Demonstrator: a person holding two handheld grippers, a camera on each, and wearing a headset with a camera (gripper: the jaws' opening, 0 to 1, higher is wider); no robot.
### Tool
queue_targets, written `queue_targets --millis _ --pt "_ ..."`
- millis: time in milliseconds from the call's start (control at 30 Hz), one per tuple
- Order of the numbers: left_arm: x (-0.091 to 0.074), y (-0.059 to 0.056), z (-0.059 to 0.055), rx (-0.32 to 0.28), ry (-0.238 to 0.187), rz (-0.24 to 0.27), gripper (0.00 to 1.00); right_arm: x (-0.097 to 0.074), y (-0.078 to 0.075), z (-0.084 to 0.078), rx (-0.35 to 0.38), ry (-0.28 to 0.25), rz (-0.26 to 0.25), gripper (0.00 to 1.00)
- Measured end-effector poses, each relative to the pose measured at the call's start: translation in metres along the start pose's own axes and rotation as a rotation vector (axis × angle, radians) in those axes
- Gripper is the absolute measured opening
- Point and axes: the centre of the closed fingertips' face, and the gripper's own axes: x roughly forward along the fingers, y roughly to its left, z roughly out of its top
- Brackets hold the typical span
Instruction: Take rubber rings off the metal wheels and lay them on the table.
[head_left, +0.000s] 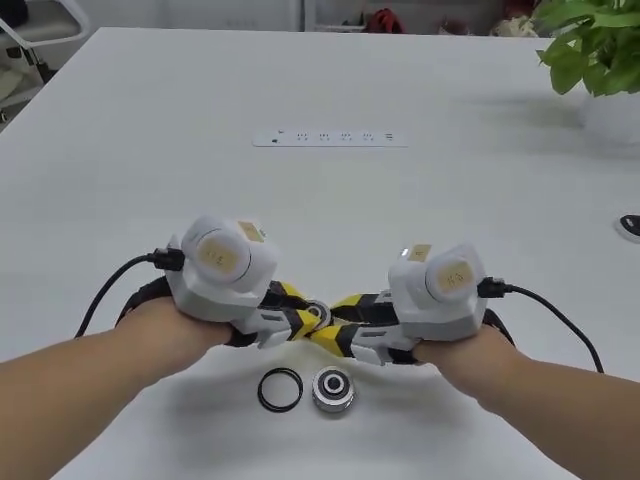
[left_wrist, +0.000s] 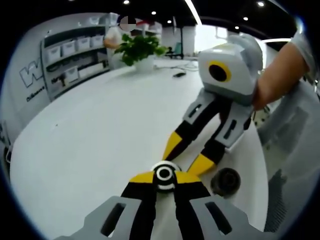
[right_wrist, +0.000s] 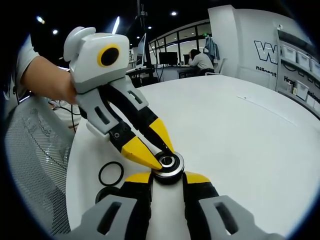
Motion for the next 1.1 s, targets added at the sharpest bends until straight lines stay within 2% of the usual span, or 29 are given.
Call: queue_targets --millis 633,733,800,933,1100 --pt "-0.0003 -0.0009 0.0005 -0.003 -0.001 0.003 0.14 -0.0047 -0.0008 -0.0026 0.048 -0.008 0.009 0.16" --pt "-0.0004 -0.0010 0.0006 -0.001 -0.001 0.002 0.14 -0.0063 -0.0030 -0.0063 0.056 0.003 0.009 0.11" --pt "-0.0003 -0.0007 0.0006 0.000 -0.001 0.003 0.14 -0.0067 -0.0038 -0.0064 0.099 -0.006 0.017 0.08" --pt "-0.0002 -0.0005 0.0007 0.000 -0.003 0.004 0.13 -0.0071 -0.0063 -0.0073 0.111 -0.006 0.012 0.01" --pt "-0.0002 -0.0010 0.0003 0.006 -0.004 0.009 0.13 -0.0074 -0.0067 -0.0072 0.156 -0.017 0.016 0.01"
